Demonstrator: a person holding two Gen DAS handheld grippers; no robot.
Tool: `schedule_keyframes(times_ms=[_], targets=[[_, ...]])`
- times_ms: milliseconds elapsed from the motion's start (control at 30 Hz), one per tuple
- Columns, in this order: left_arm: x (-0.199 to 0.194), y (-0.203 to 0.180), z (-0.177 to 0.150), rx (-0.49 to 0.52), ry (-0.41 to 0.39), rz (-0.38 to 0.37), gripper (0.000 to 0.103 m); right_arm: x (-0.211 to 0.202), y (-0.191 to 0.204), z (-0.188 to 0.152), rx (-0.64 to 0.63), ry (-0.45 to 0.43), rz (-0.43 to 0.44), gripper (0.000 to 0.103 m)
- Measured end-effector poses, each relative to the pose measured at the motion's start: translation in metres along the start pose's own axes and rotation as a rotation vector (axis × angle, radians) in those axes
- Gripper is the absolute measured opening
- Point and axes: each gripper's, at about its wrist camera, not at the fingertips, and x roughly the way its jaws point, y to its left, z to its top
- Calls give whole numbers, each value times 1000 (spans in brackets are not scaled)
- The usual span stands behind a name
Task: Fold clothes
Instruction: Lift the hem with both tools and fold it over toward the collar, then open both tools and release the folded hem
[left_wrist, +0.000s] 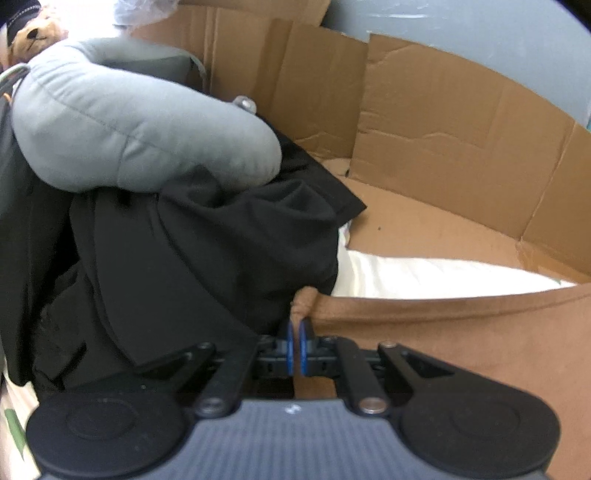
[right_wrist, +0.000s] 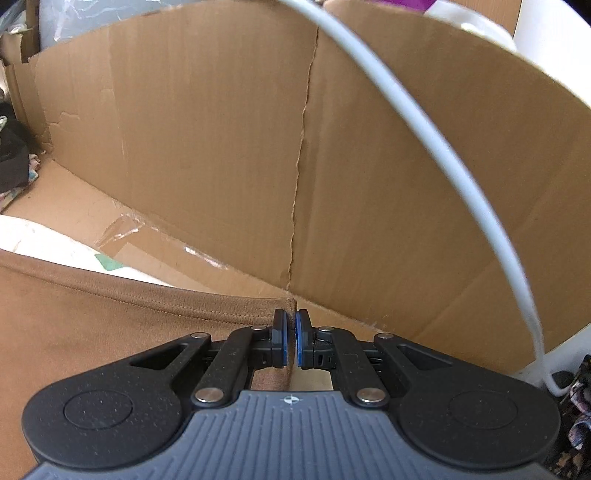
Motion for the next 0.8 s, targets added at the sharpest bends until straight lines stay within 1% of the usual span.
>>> schedule_keyframes(times_ms=[67, 100, 167, 200, 233, 300, 433, 467, 567, 700, 767, 800], targets=[[5, -1, 1, 4, 17, 6, 5, 1, -4, 0, 46, 14, 5, 6], [5, -2, 2, -3, 16, 9, 9, -2, -8, -2, 79, 3, 23, 7], [-6, -2, 2, -33, -14, -14, 10, -13, -14, -7, 103, -25, 60, 8], [-12, -1, 2, -47, -28, -25, 14, -18, -16, -10, 100, -32, 62, 8], [-20, -1, 0, -45, -38, -33, 24, -23, -18, -13, 102, -39, 67, 8], [-35, 1, -3, -39, -49, -39, 32, -36, -24, -22, 129, -52, 95, 8], [-61, 10, -12, -51, -44, -54, 32, -67, -30, -44, 144, -73, 130, 9], [-68, 12, -16, -63, -41, -59, 32, -74, -31, -50, 144, -76, 138, 13], [-88, 16, -29, -69, -32, -69, 32, -96, -32, -69, 143, -68, 150, 19], [-113, 16, -46, -72, -11, -92, 32, -129, -34, -98, 147, -58, 167, 22], [-122, 15, -55, -57, 5, -109, 36, -141, -33, -113, 151, -59, 175, 24], [-123, 15, -59, -44, 21, -124, 40, -148, -32, -121, 150, -62, 176, 25]])
